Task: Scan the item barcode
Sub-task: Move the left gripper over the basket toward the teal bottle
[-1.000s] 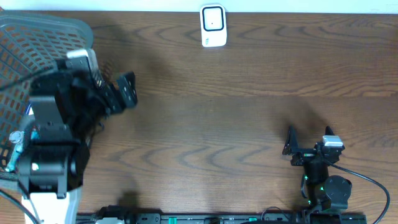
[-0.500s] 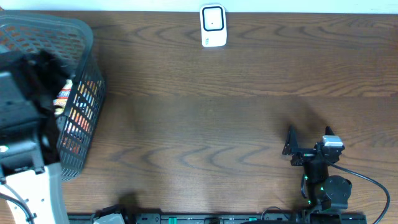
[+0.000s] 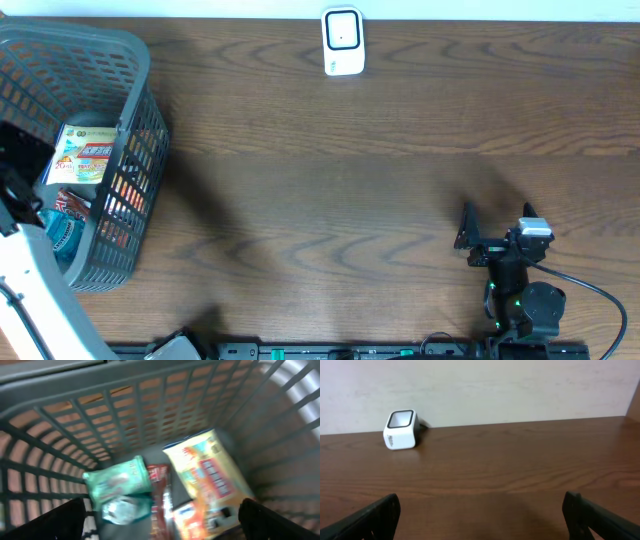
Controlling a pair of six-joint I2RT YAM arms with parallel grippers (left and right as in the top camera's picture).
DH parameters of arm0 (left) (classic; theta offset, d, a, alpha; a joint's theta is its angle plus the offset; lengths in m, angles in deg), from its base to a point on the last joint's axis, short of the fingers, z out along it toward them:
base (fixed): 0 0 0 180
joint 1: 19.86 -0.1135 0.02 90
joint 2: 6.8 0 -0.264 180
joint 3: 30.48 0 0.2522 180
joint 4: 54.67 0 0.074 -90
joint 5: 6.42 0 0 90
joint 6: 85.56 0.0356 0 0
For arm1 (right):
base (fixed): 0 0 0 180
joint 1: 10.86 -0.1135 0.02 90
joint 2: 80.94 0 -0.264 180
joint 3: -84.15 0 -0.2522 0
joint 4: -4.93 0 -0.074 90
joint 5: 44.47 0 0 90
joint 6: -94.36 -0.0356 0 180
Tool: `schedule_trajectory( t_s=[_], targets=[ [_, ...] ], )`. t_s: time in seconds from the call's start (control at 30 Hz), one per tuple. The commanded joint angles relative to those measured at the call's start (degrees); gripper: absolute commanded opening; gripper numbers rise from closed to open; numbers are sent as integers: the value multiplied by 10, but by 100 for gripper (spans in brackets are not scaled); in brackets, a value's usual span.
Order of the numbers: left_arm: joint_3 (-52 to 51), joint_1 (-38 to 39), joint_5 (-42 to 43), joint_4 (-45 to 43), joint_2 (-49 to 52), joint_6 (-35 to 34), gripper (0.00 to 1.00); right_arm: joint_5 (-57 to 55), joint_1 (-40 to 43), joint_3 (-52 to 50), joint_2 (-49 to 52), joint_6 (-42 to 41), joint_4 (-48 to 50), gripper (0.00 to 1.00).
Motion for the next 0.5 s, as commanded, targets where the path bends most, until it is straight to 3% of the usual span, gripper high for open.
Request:
schedule_trajectory(
  t_s=[0.0, 0.27, 0.47],
  targets=[
    [10, -21, 4, 5, 12, 130, 98, -3, -3, -1, 0, 7, -2, 99],
    [-7, -30, 49, 14, 19, 294, 98, -3, -3, -1, 0, 7, -2, 99],
    [-66, -31, 49, -12, 20, 369, 98, -3, -3, -1, 0, 7, -2, 99]
  ],
)
